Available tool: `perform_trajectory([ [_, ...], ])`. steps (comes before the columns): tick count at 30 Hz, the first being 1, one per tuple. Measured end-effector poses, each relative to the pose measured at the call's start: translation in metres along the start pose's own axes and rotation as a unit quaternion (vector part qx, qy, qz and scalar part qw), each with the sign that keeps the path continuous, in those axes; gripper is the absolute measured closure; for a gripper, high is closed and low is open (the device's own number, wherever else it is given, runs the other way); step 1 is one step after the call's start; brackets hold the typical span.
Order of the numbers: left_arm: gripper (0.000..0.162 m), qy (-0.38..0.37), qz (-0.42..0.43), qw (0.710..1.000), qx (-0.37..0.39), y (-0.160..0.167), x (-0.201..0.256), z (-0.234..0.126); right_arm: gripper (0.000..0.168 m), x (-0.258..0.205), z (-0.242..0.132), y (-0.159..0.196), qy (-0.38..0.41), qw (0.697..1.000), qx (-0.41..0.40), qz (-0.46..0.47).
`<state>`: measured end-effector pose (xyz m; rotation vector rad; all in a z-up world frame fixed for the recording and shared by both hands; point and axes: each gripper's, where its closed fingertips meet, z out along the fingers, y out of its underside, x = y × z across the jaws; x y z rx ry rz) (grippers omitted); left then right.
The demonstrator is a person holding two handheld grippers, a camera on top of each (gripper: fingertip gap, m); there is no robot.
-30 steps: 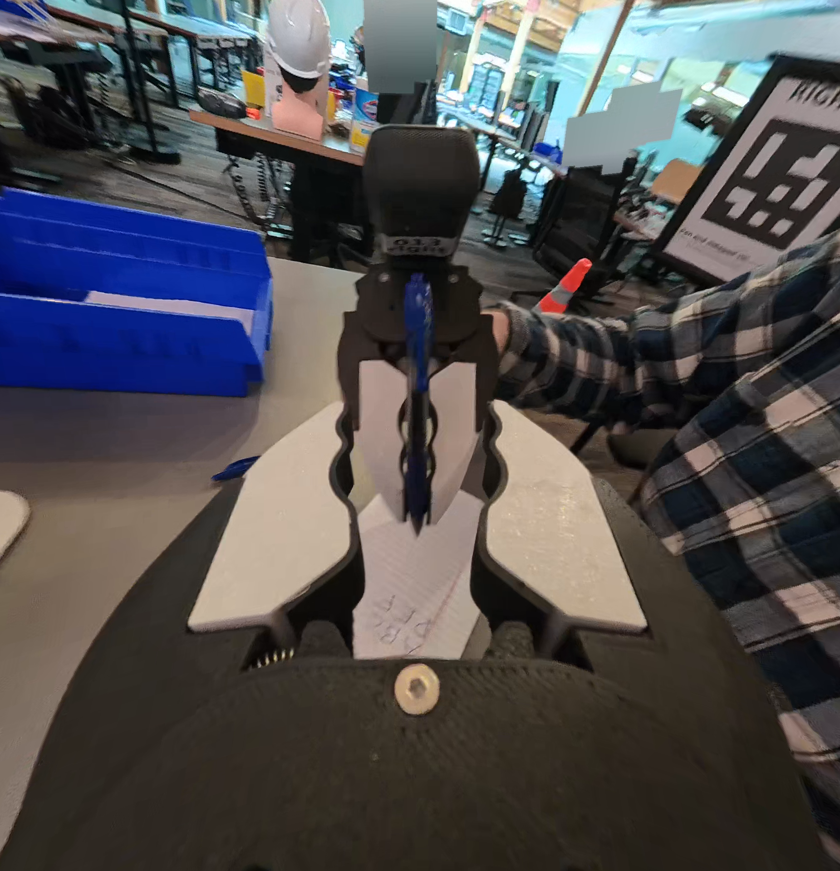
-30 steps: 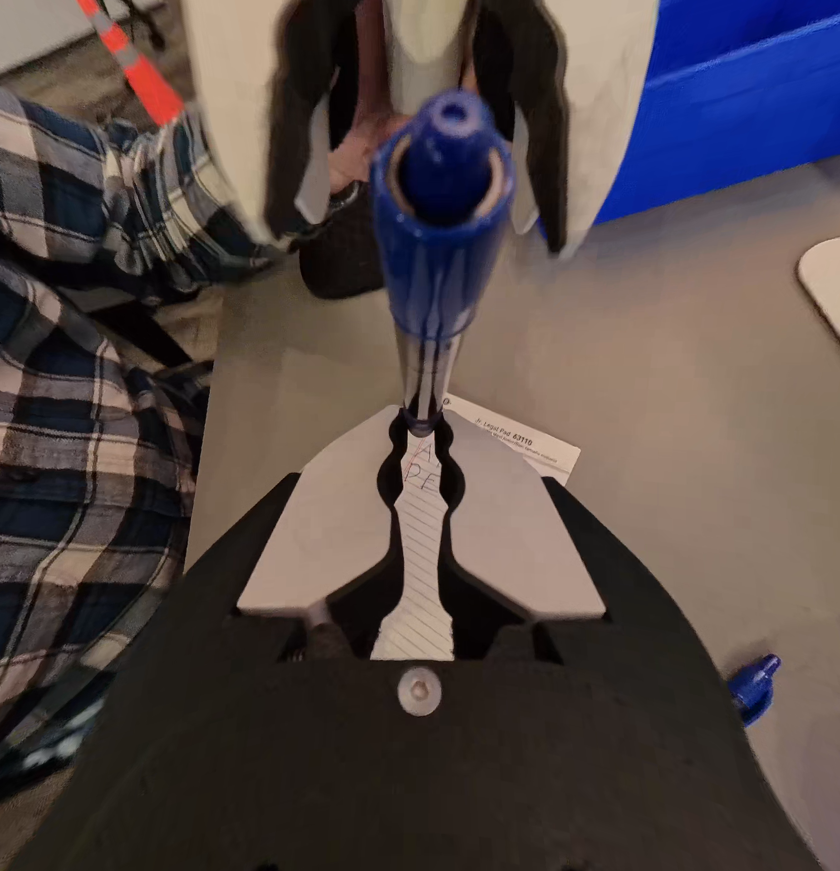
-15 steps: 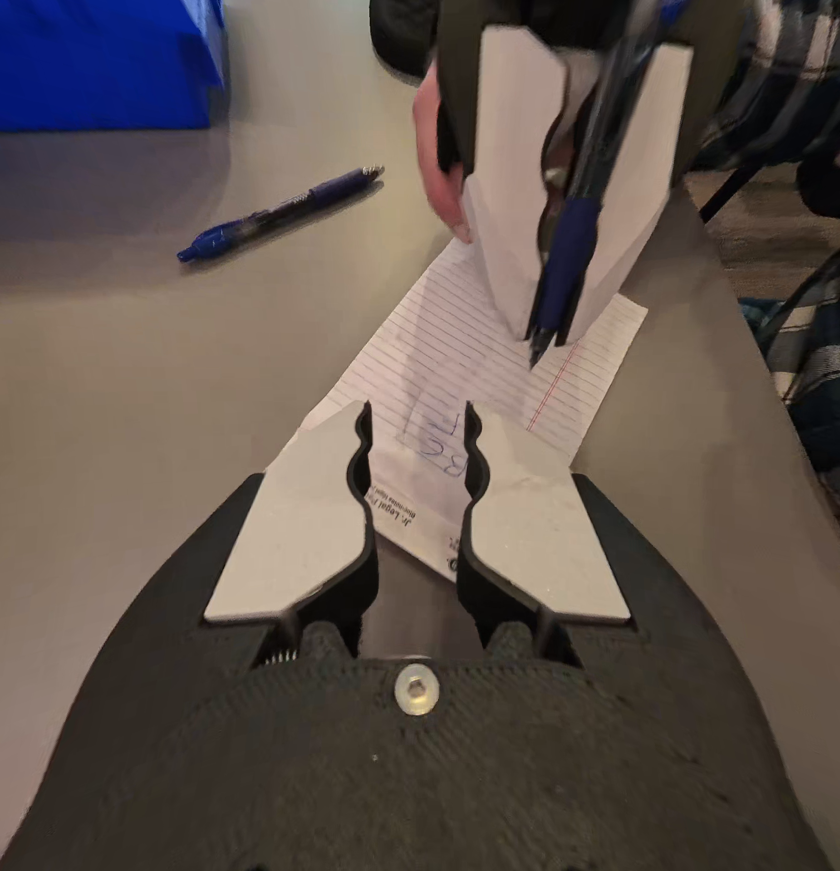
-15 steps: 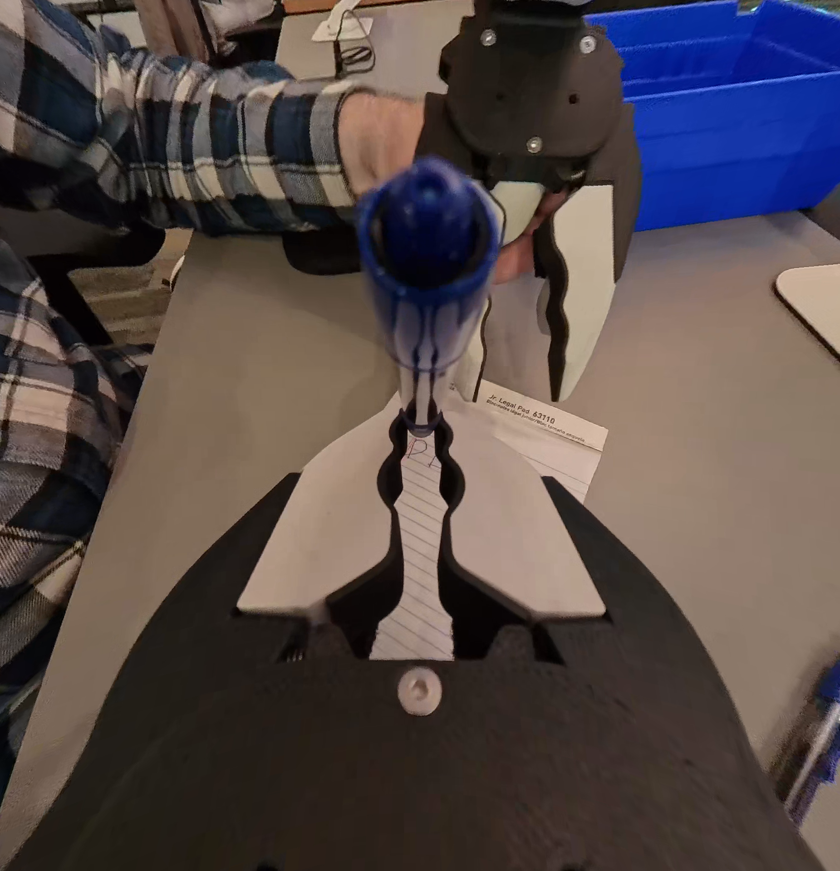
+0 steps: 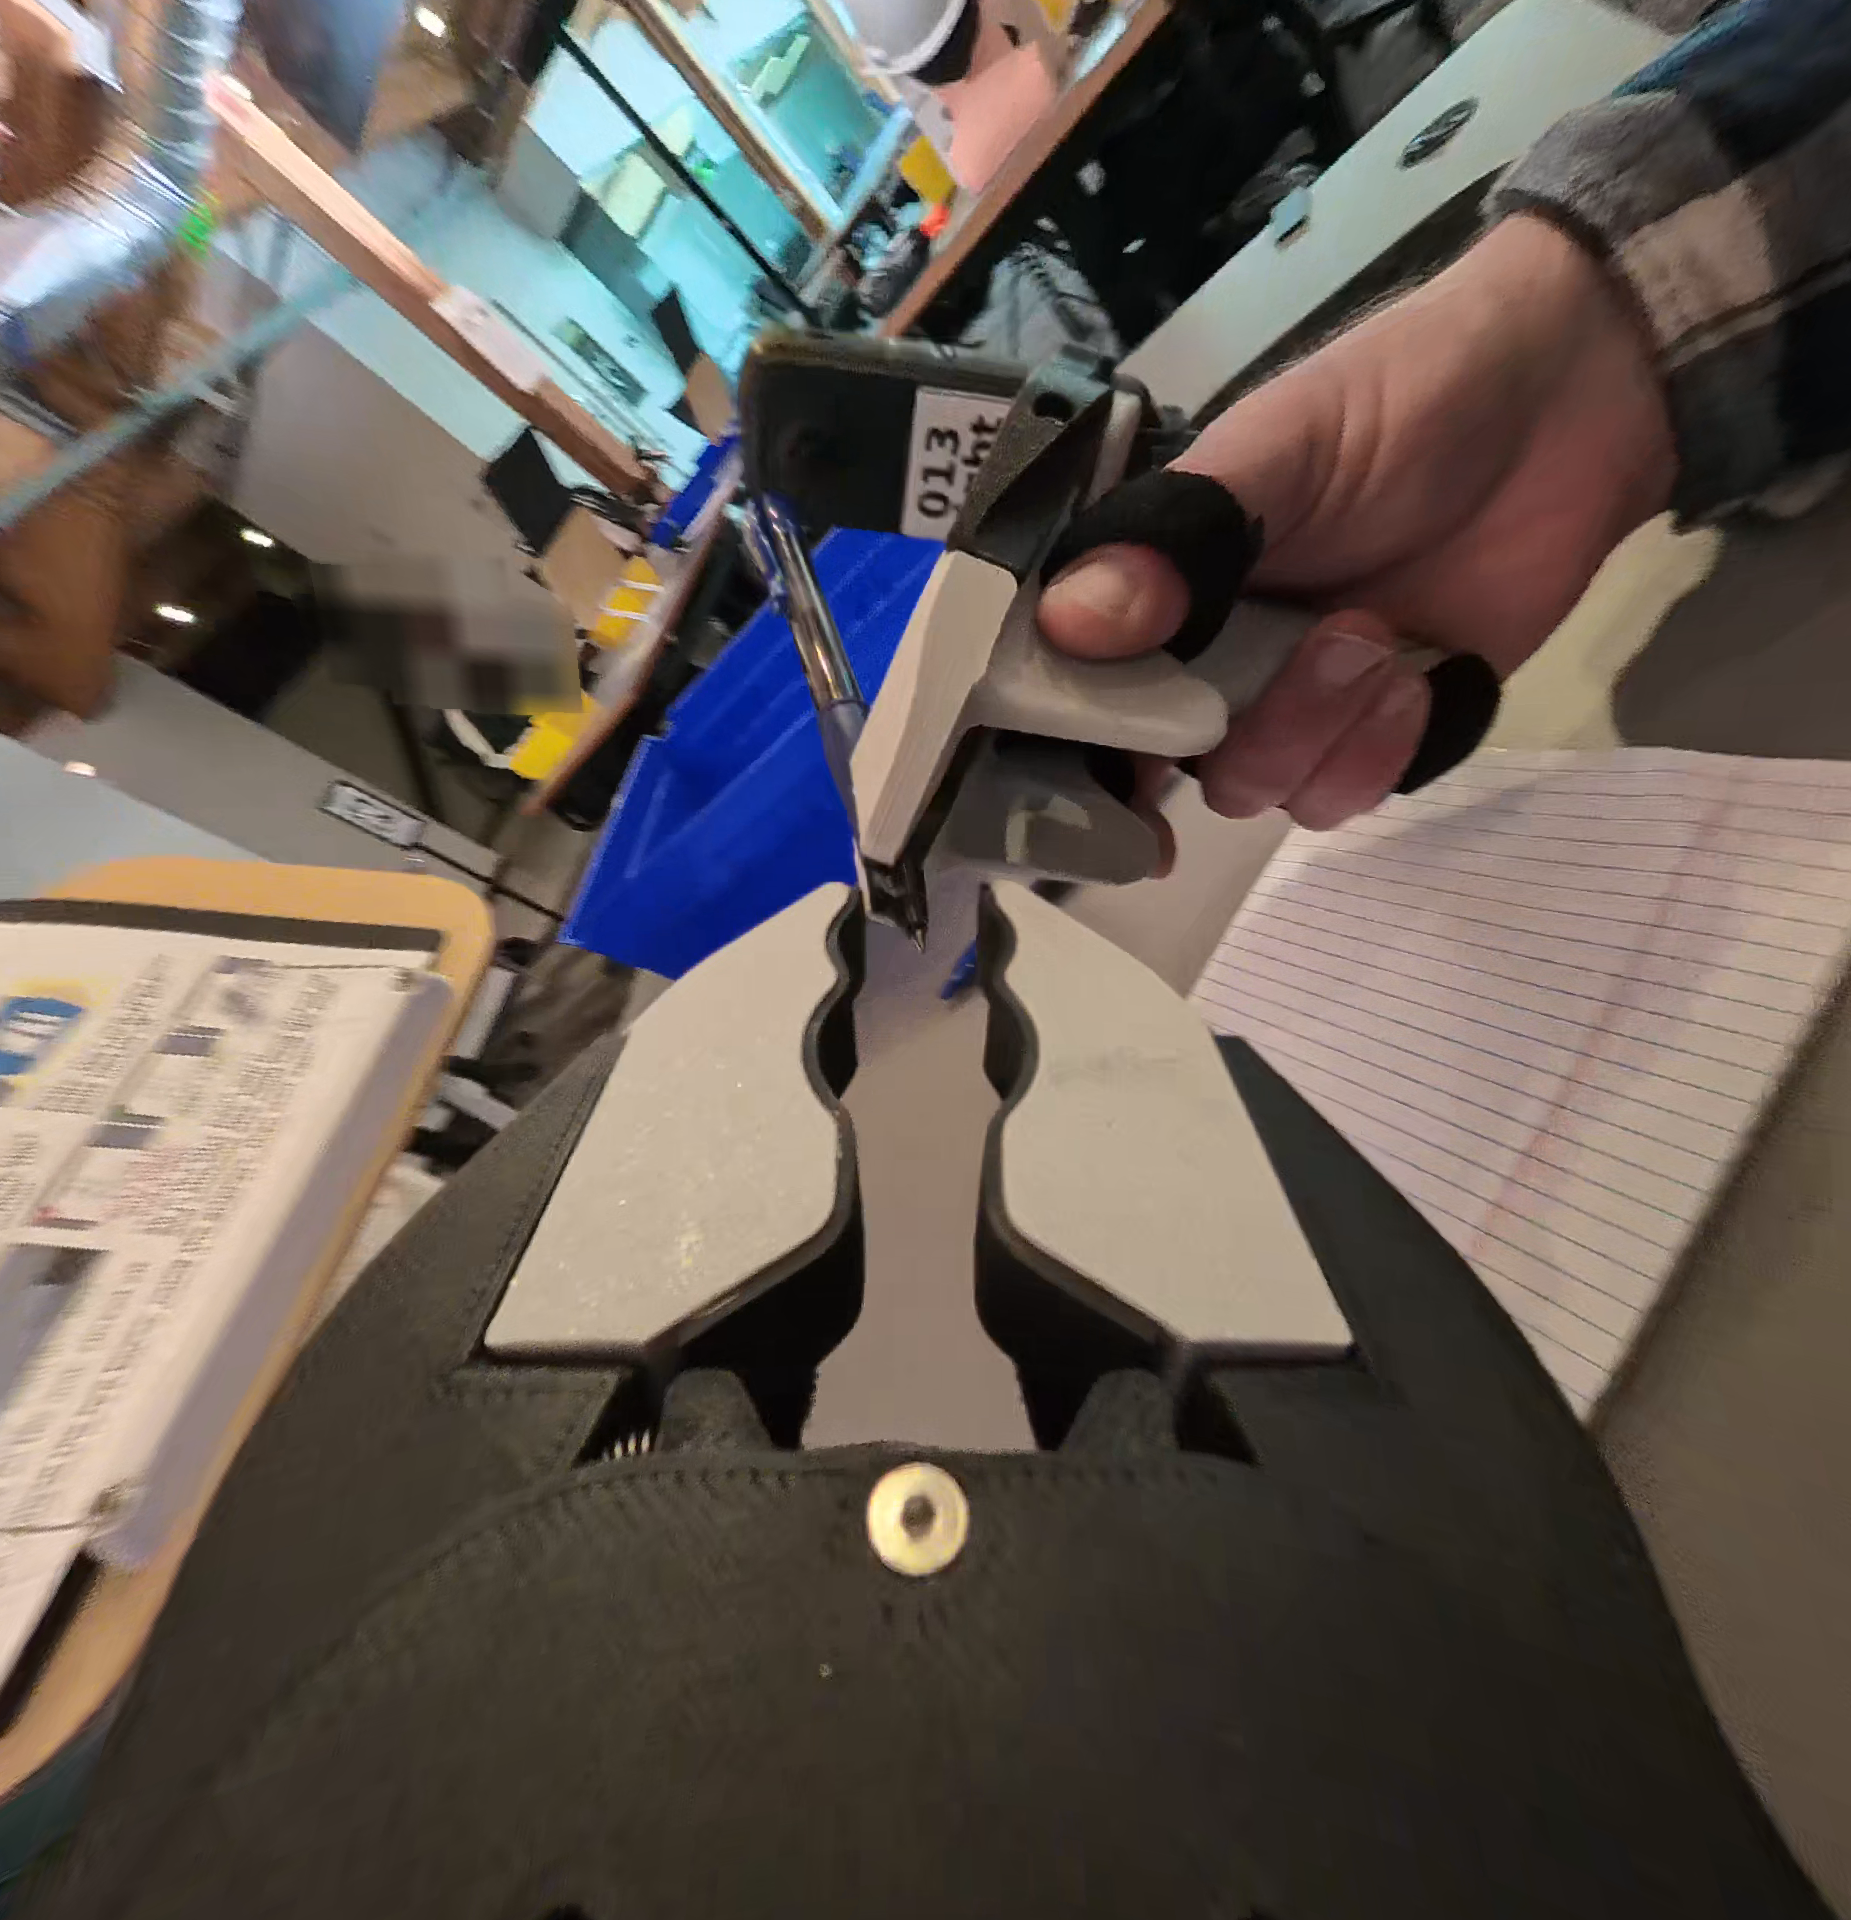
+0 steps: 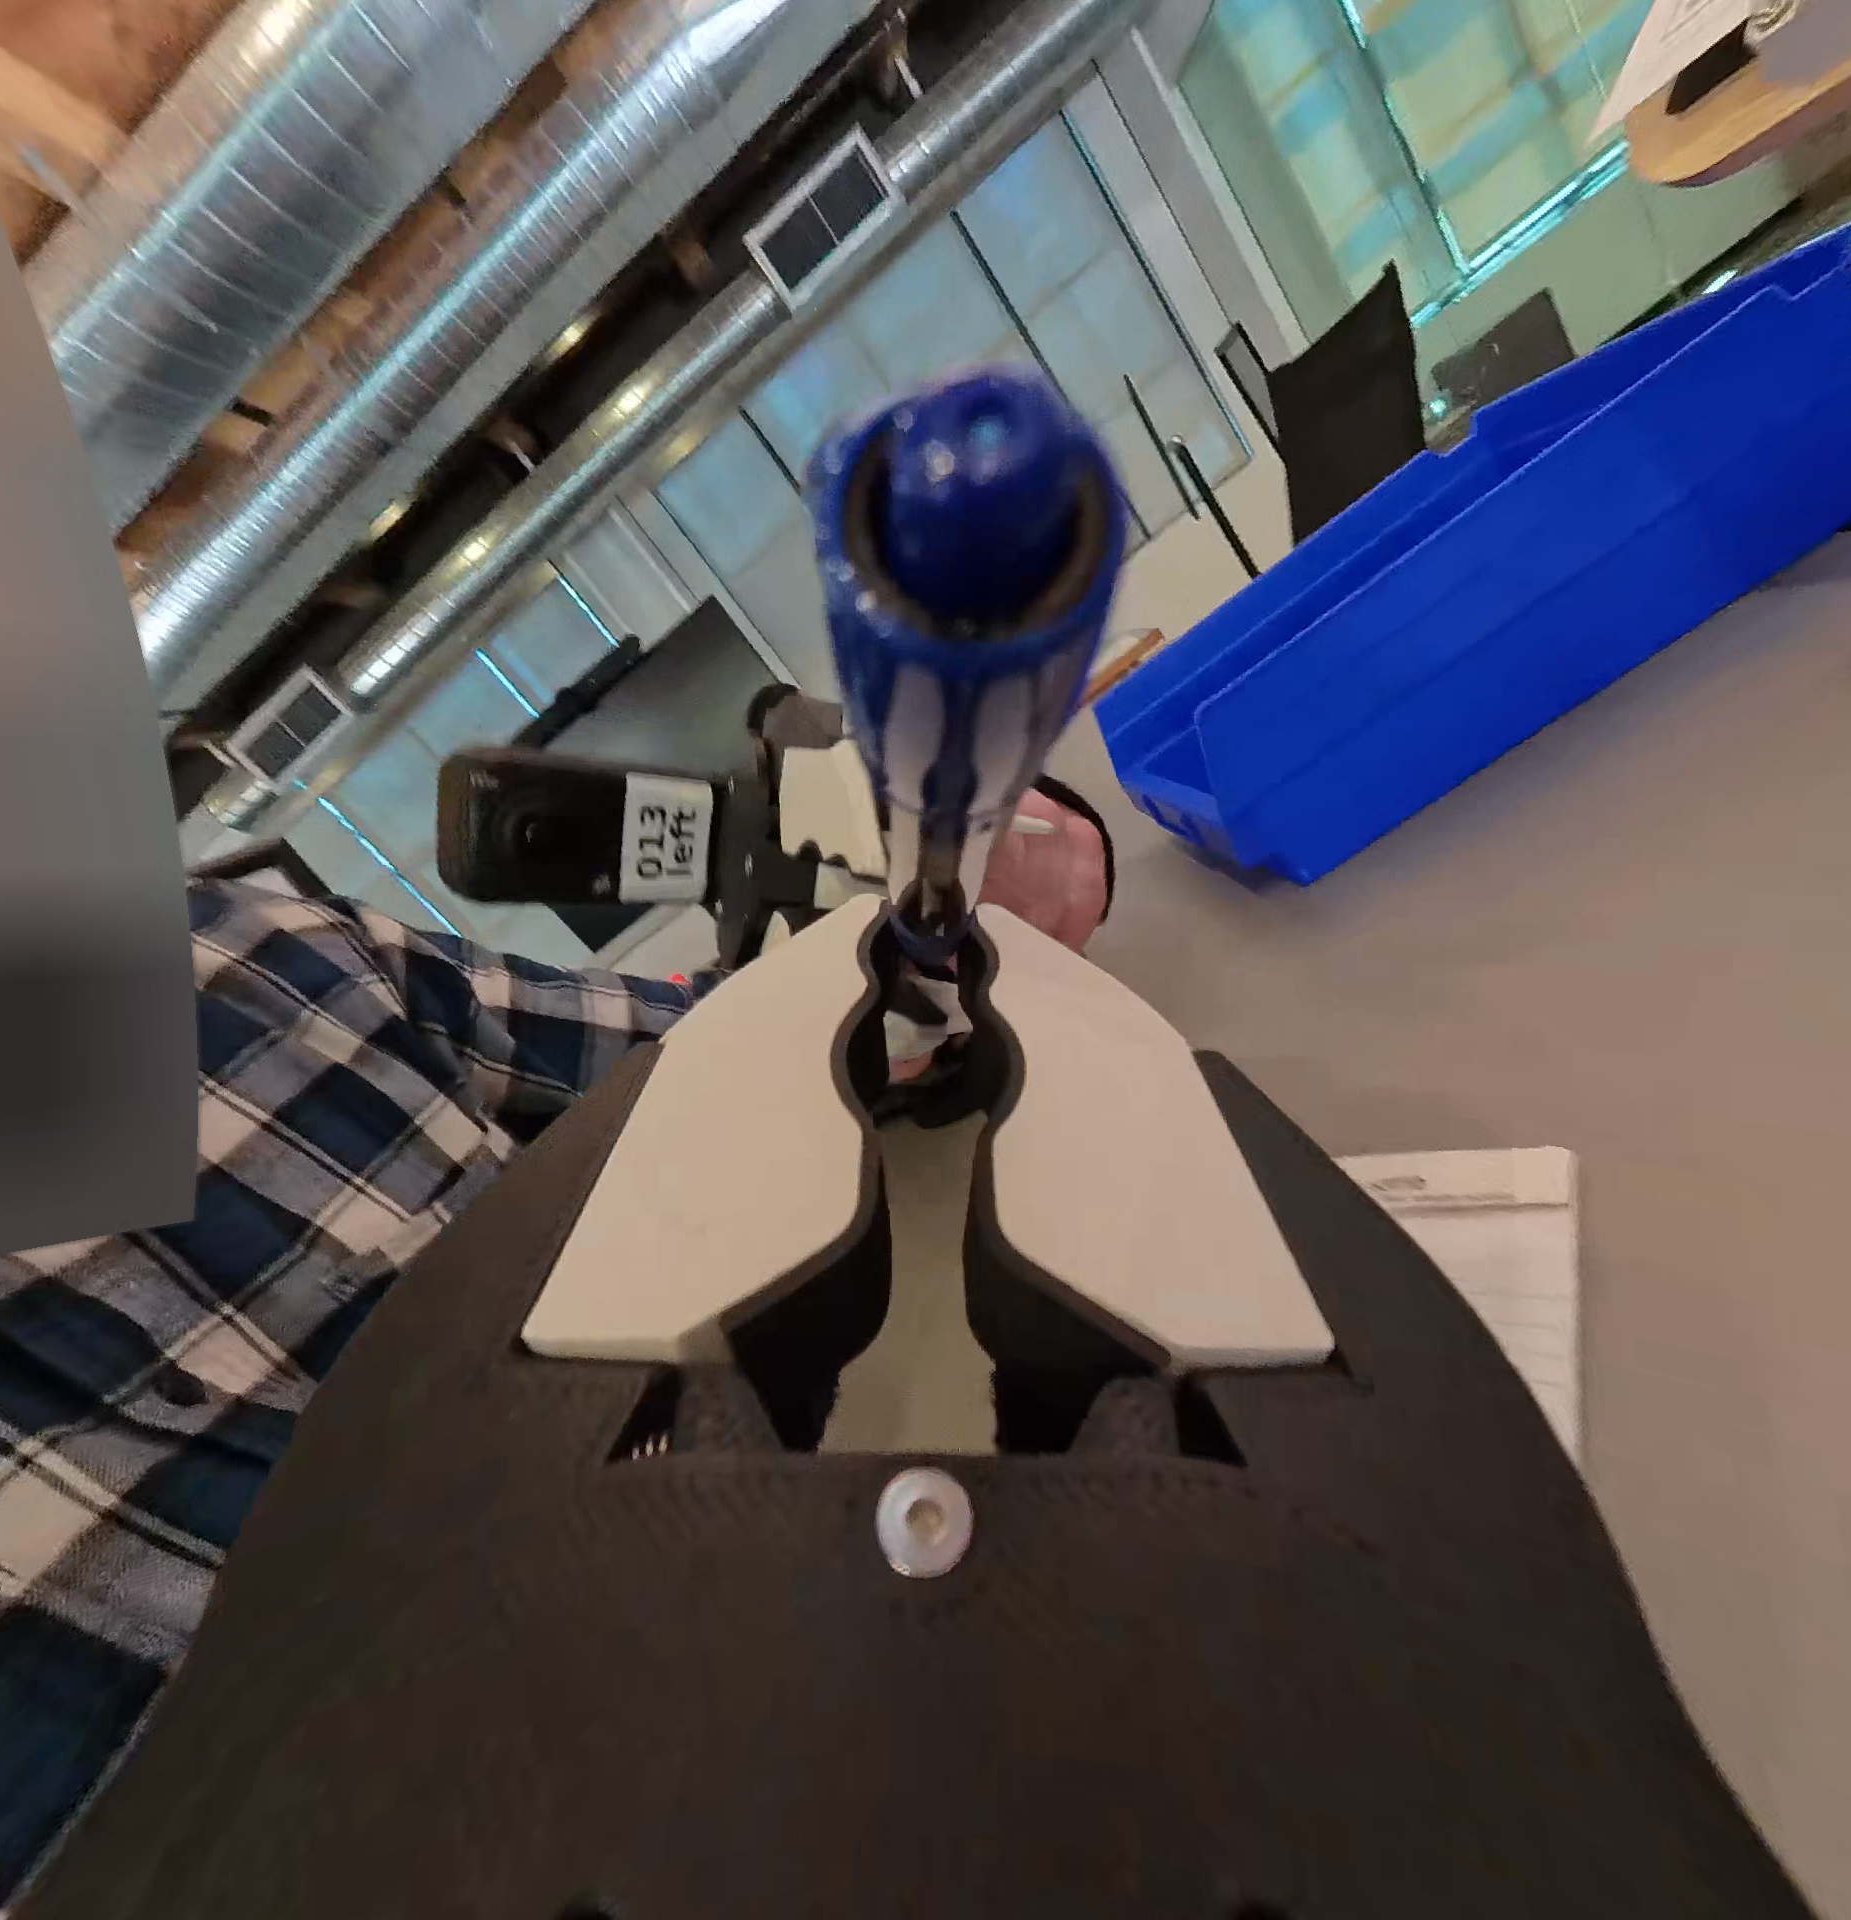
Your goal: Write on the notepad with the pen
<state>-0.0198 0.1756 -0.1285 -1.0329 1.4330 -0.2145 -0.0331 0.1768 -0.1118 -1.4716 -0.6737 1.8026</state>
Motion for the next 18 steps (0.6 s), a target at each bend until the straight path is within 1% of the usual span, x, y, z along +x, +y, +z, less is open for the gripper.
perform_trajectory([
  [1, 0.145, -0.018, 0.014, 1.0, 0.001, -0.002, -0.002, 0.0, 0.158, -0.002, 0.001, -0.002, -0.008, 1.0, 0.01, 0.01],
  [3, 0.155, -0.044, 0.026, 0.999, -0.006, -0.003, -0.009, -0.002, 0.158, -0.004, 0.002, -0.004, -0.018, 0.999, 0.018, 0.024],
  [9, 0.156, -0.068, 0.042, 0.997, -0.001, -0.007, -0.013, -0.006, 0.158, -0.009, 0.005, -0.007, -0.023, 0.999, 0.031, 0.019],
  [18, 0.157, -0.066, 0.034, 0.997, 0.015, -0.014, -0.016, -0.011, 0.157, -0.013, 0.006, -0.011, -0.037, 0.999, 0.029, 0.021],
])
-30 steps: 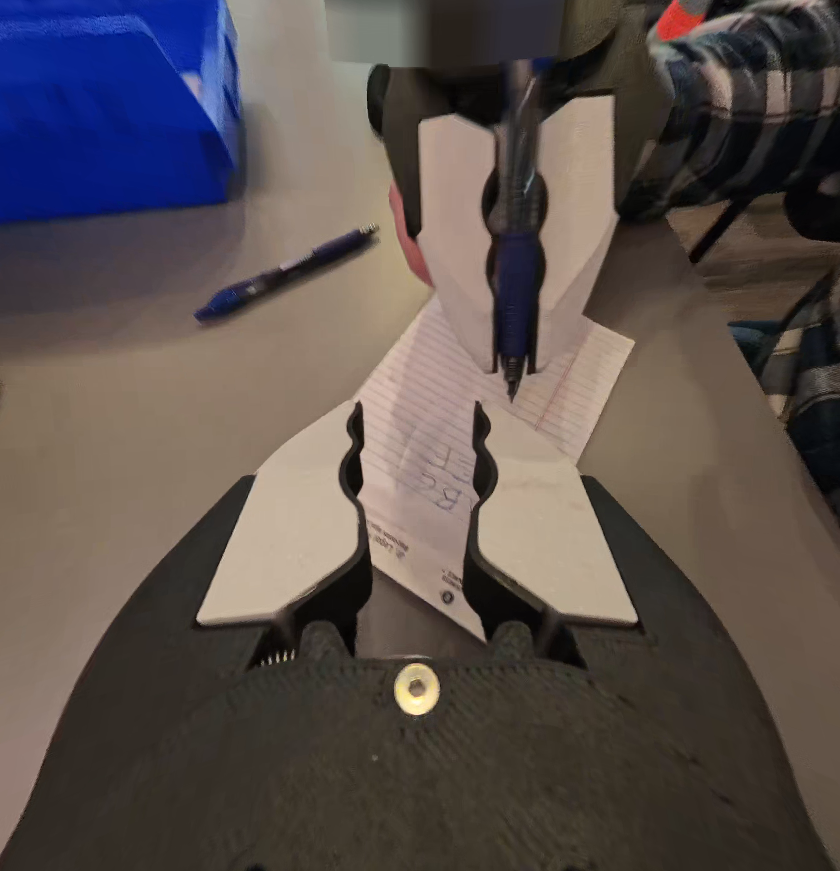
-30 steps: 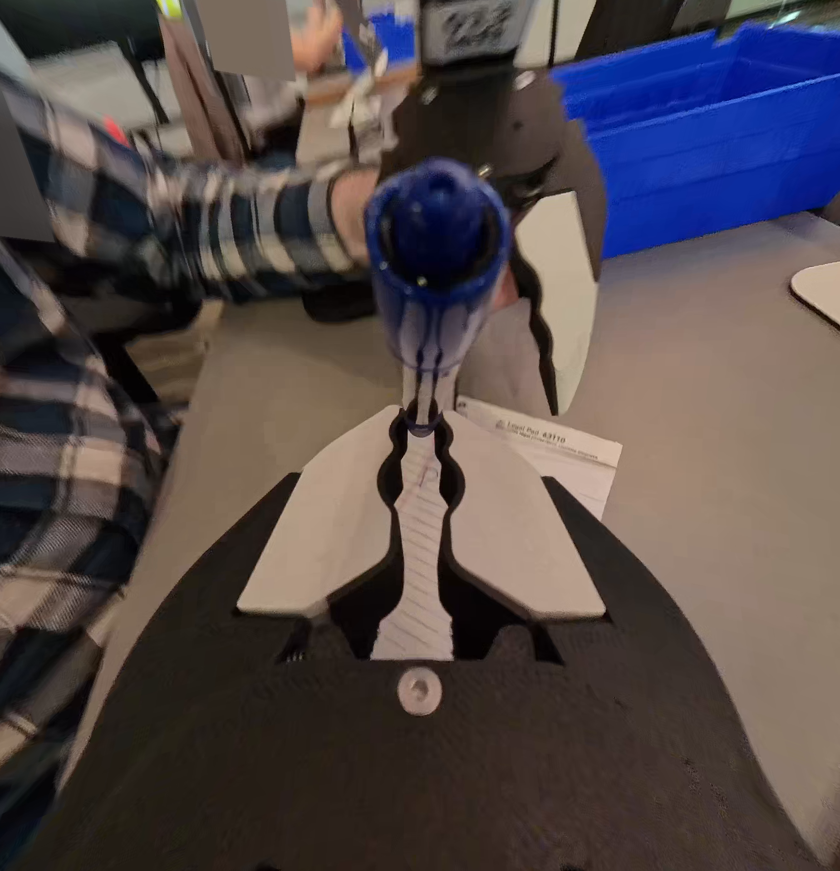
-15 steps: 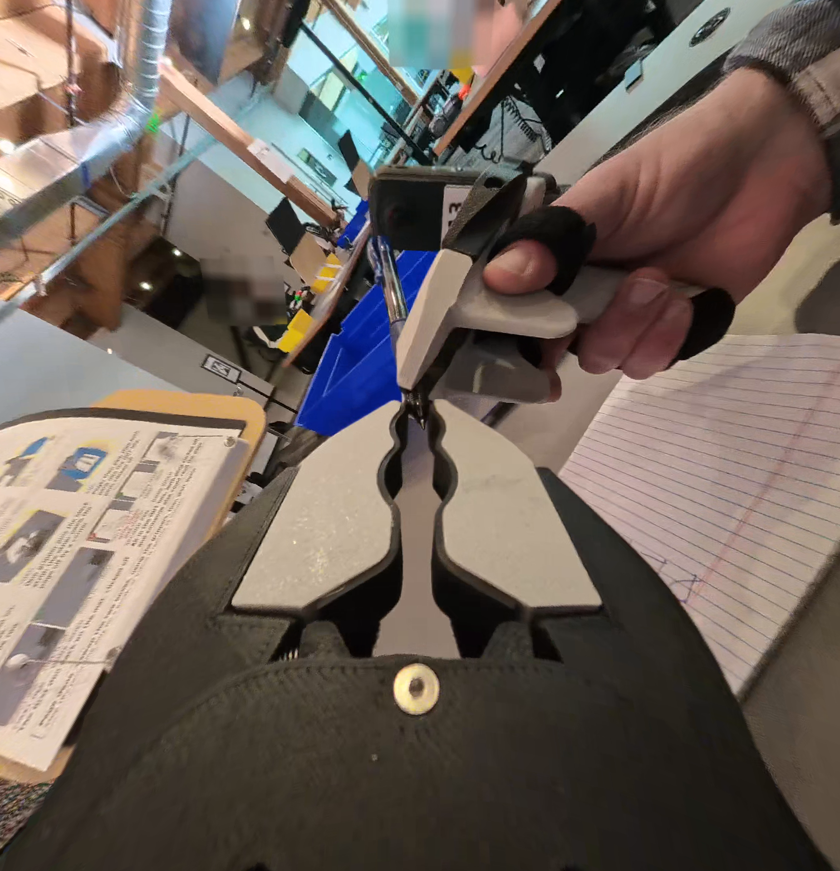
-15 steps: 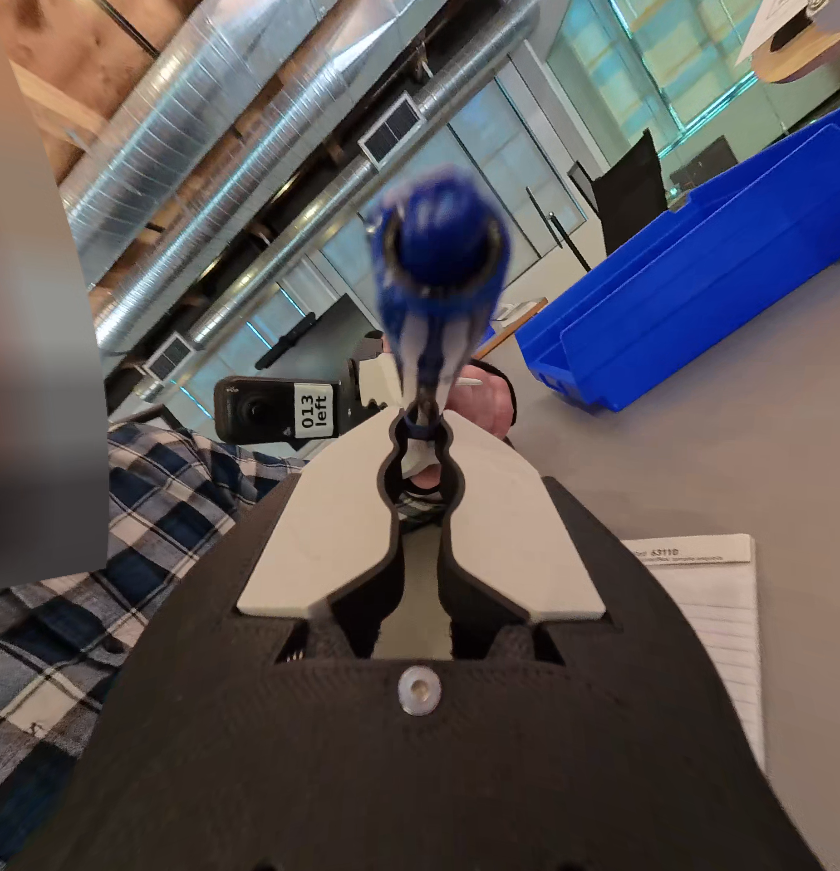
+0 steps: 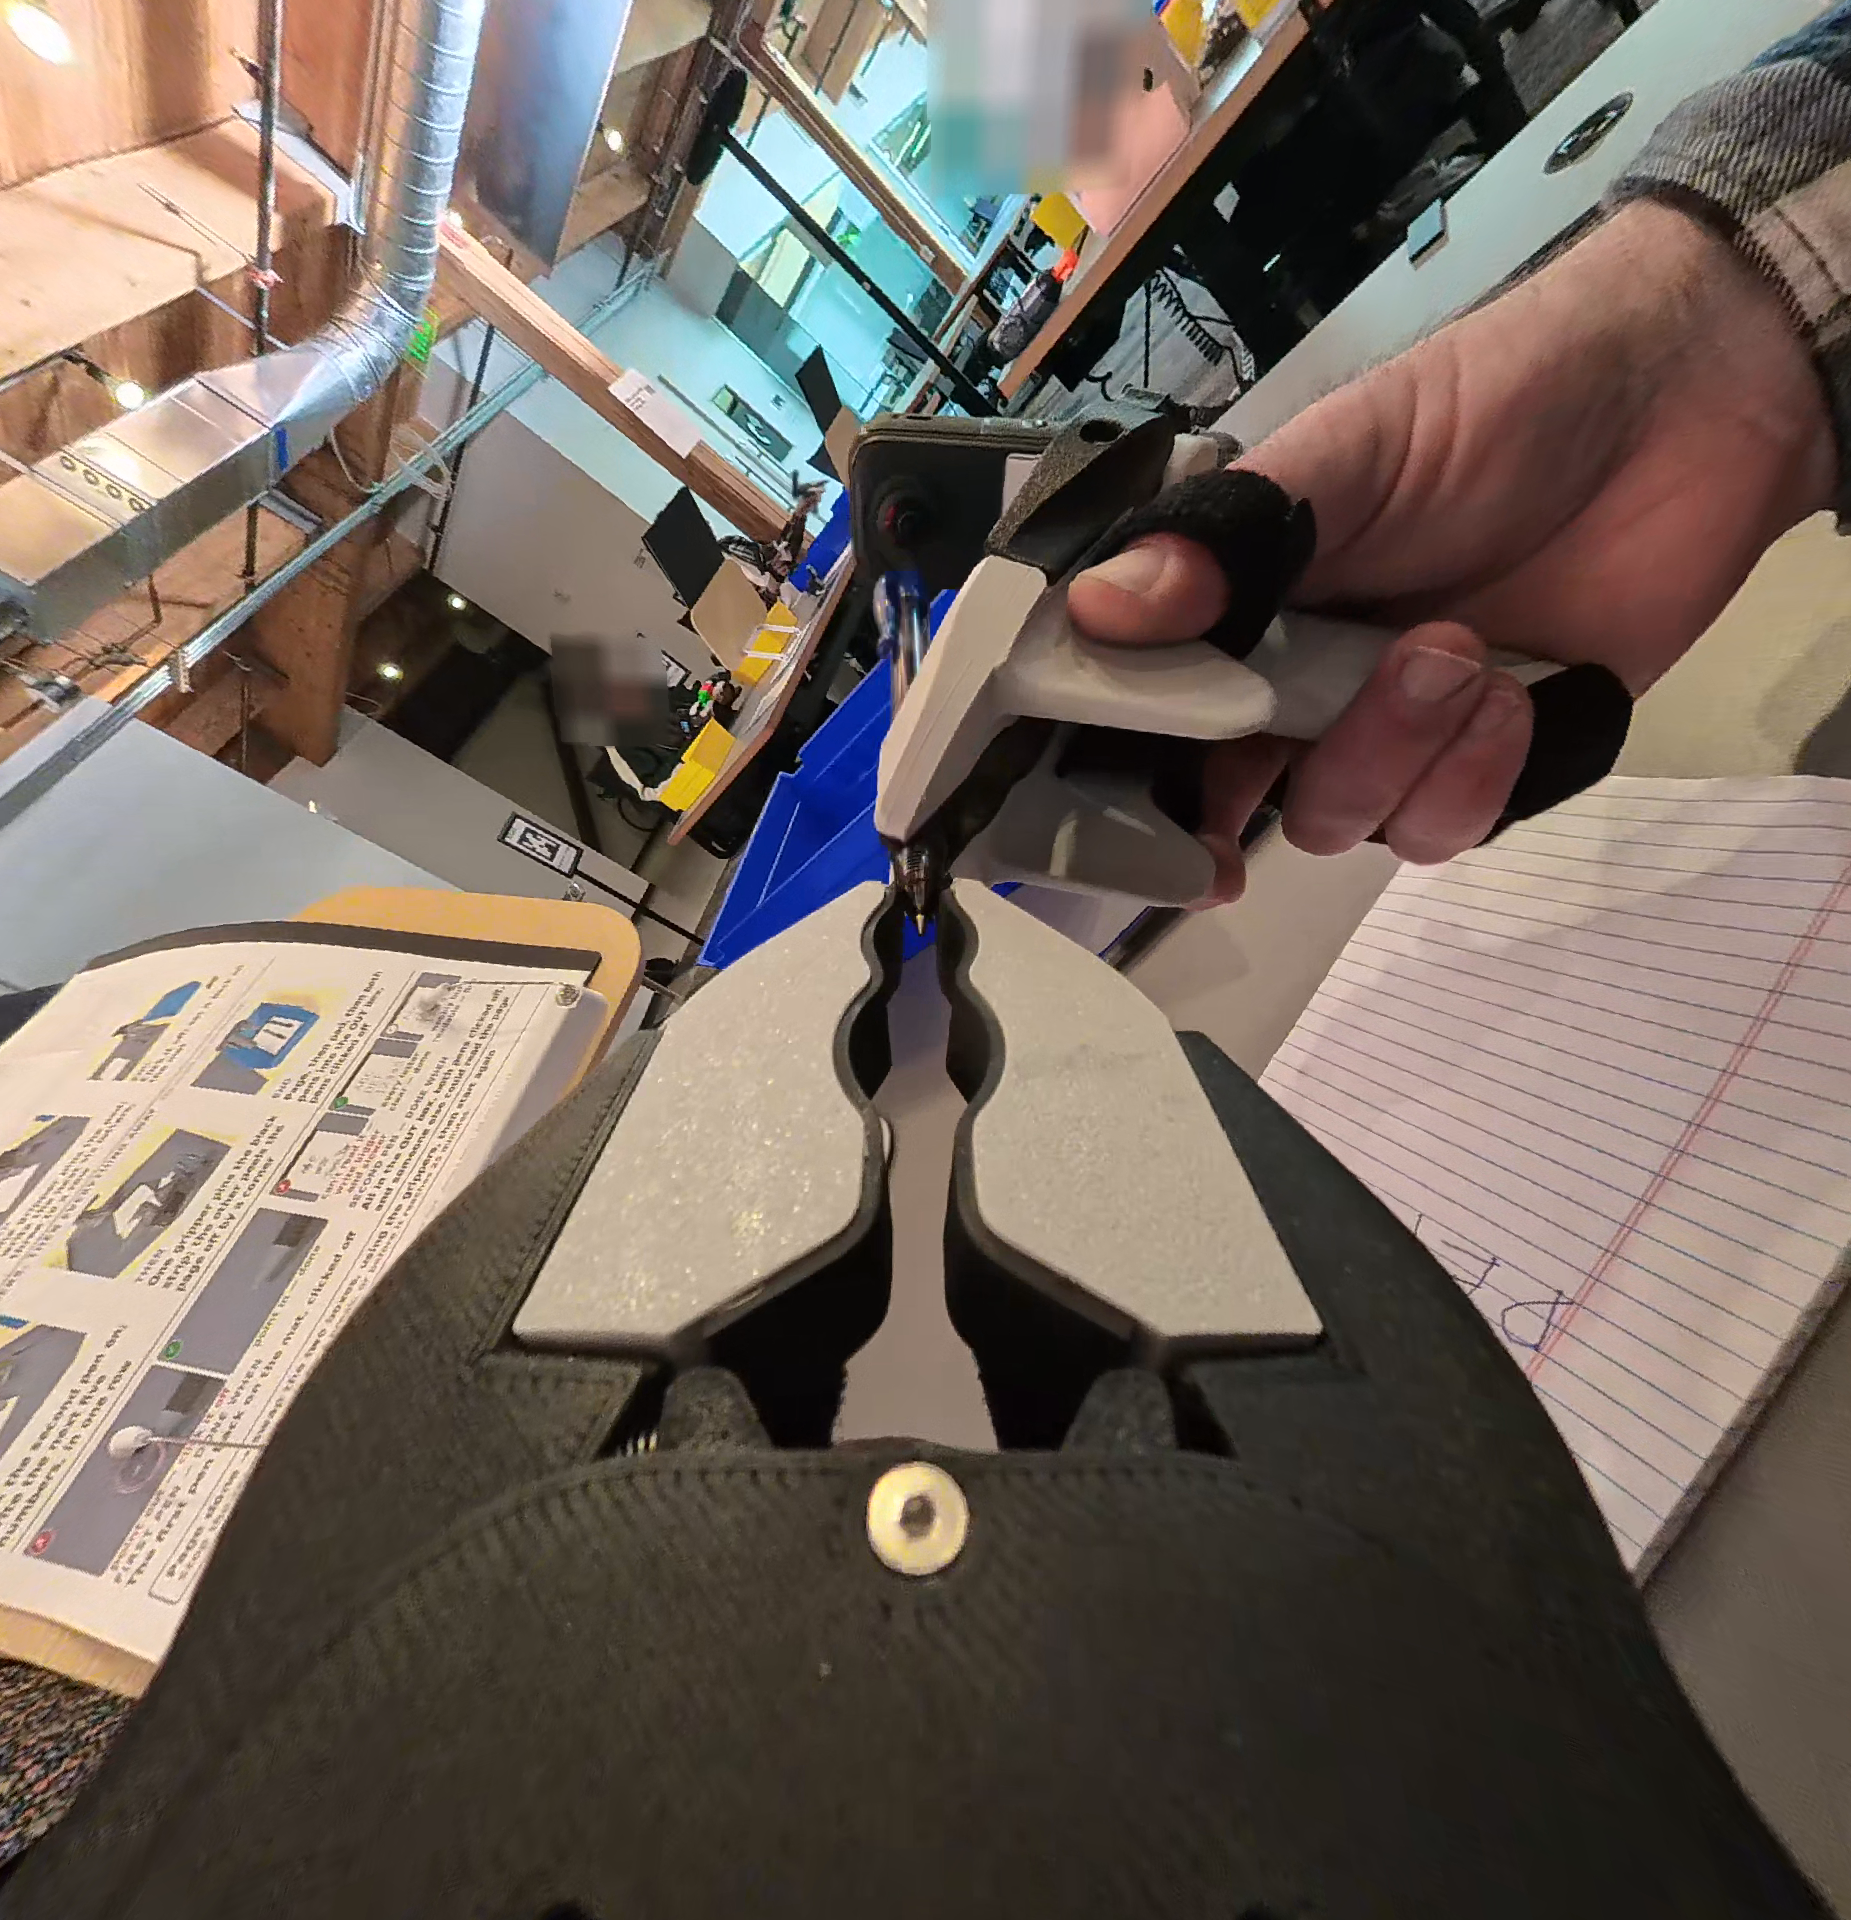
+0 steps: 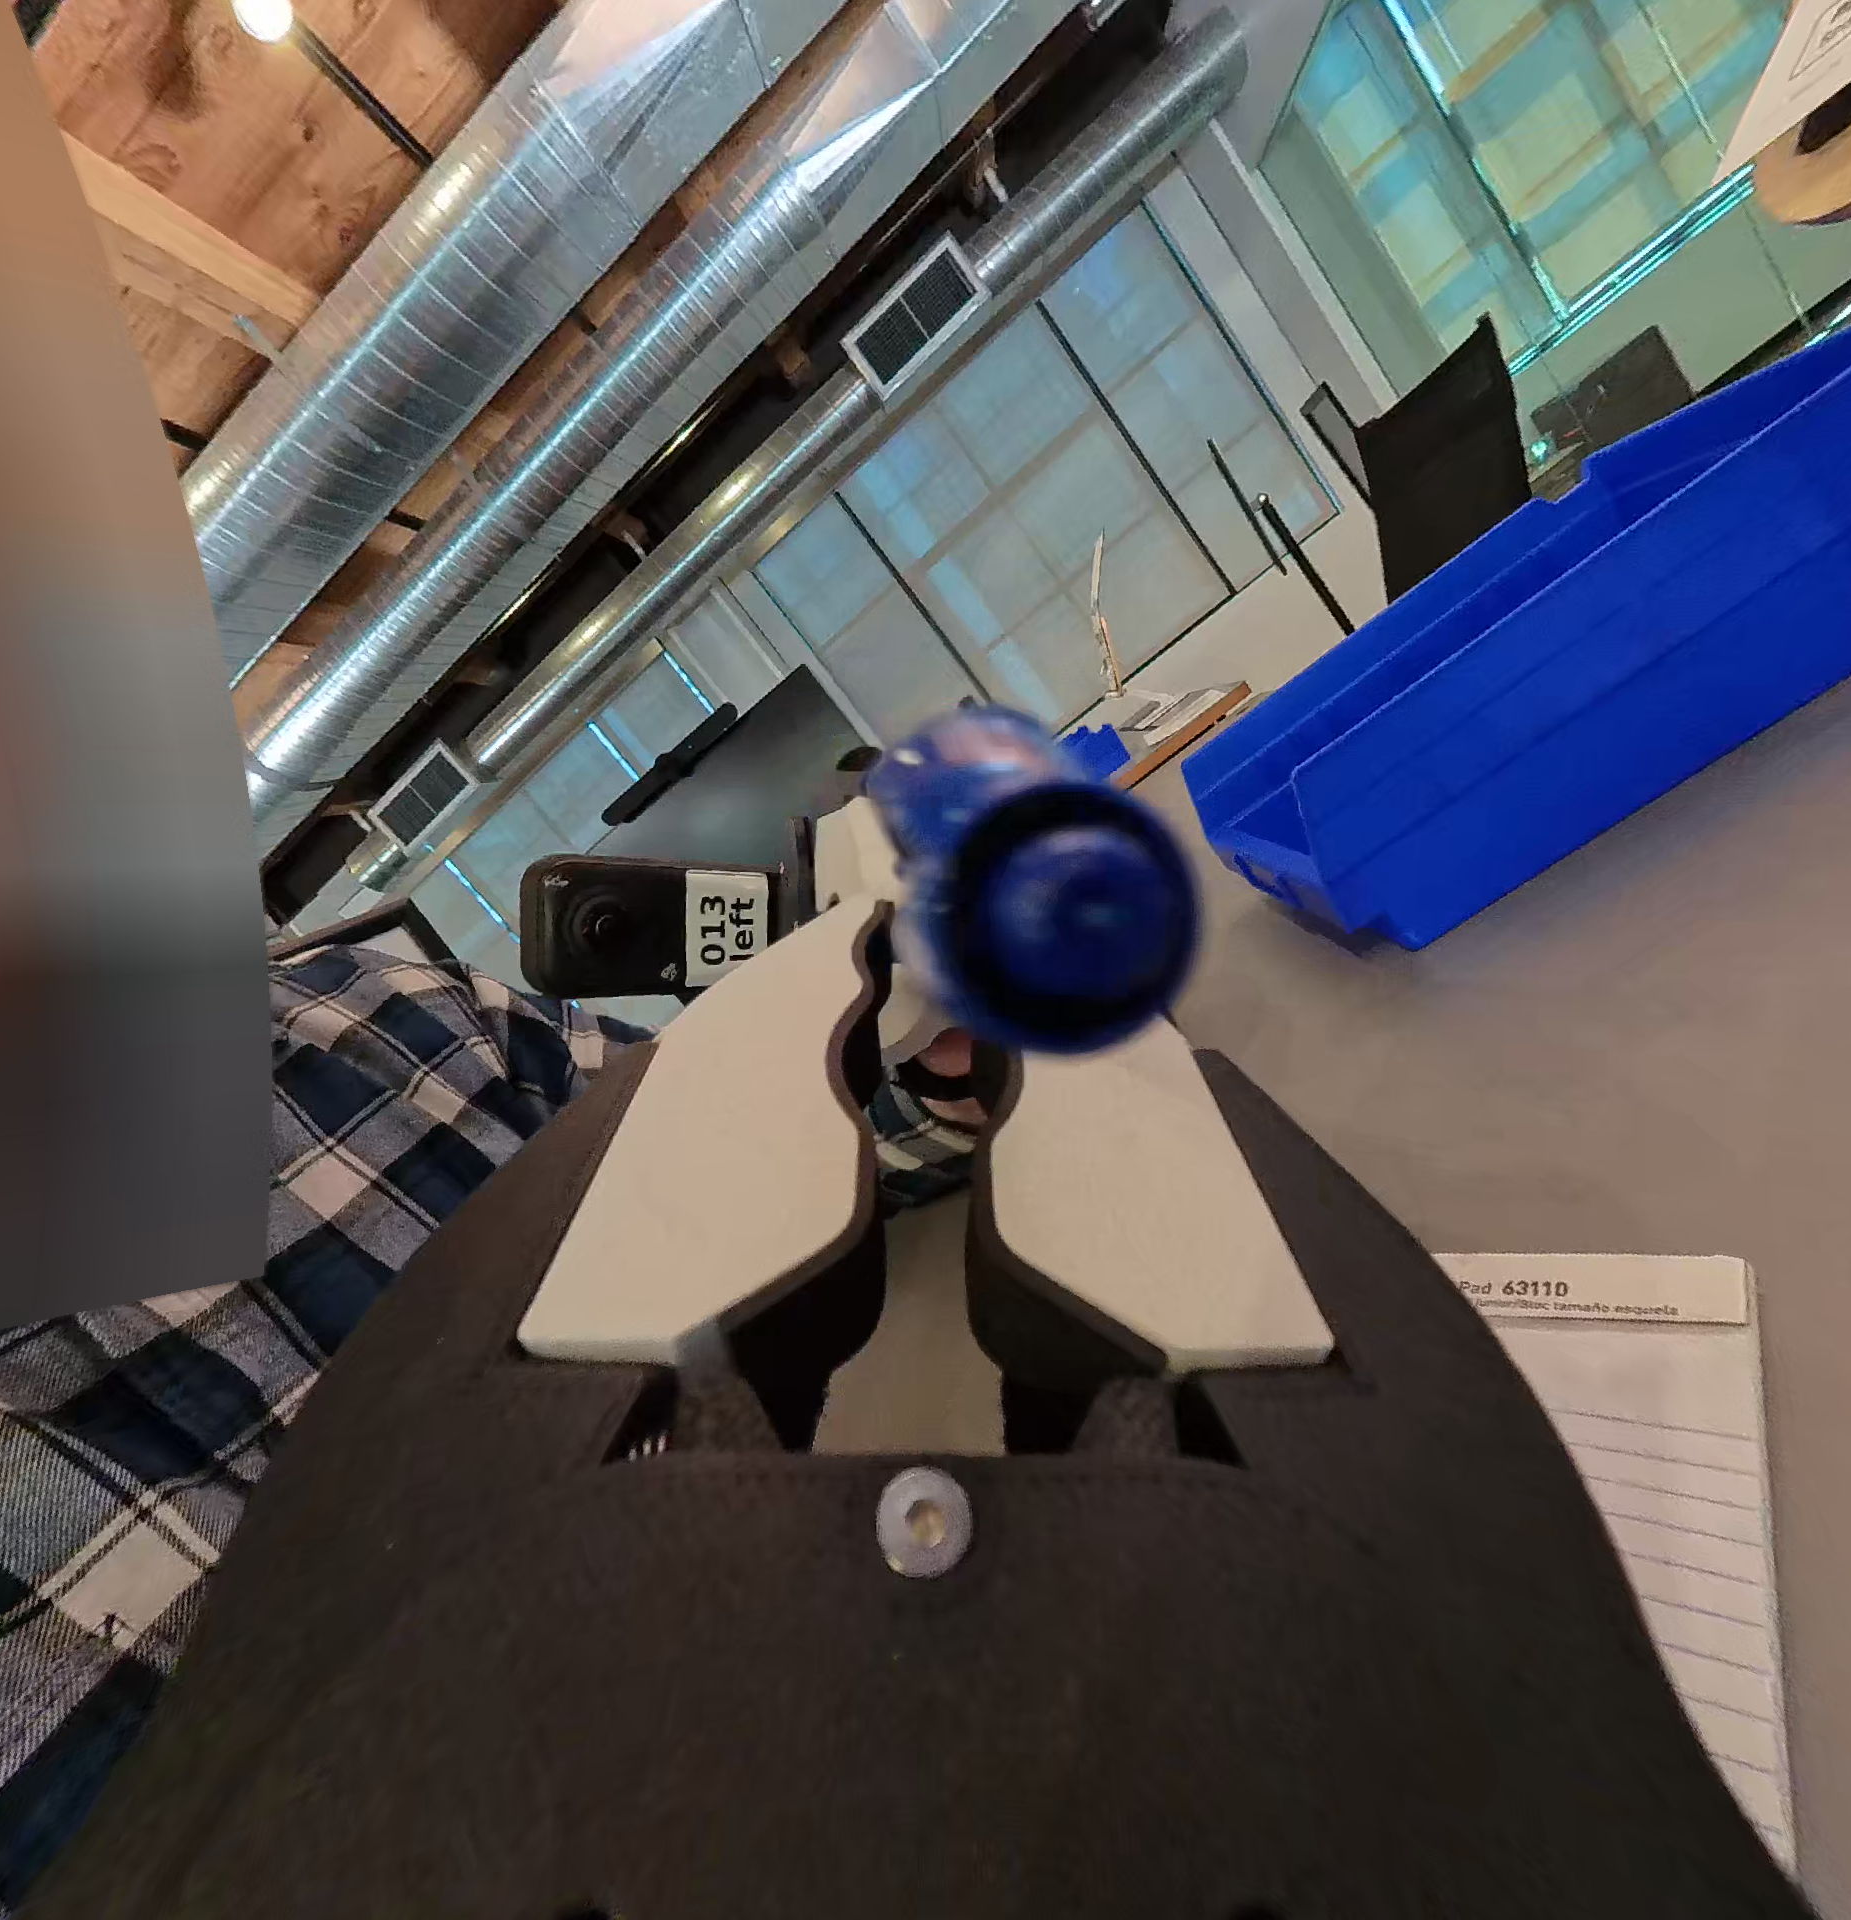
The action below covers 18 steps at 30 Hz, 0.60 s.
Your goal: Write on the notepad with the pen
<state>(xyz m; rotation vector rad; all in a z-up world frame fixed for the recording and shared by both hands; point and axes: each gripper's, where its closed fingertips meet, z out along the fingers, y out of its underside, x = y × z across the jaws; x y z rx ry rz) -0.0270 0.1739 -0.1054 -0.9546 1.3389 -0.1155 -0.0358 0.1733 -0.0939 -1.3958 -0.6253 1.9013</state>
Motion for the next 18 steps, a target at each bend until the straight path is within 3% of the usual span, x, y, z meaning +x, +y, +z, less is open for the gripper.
perform_trajectory([
  [11, 0.157, 0.005, -0.004, 1.0, 0.01, -0.0014, 0.0009, -0.0002, 0.15, -0.0013, -0.0003, 0.0046, -0.017, 0.999, -0.046, 0.015],
  [12, 0.157, 0.008, -0.007, 1.0, 0.013, -0.0024, 0.0013, -0.0003, 0.156, -0.0007, -0.0002, 0.0052, -0.015, 0.999, -0.048, 0.012],
  [18, 0.157, 0.011, -0.016, 1.0, 0.014, 0.0001, 0.0015, 0.0009, 0.157, 0.0045, -0.001, 0.0069, 0.005, 0.998, -0.057, -0.013],
])
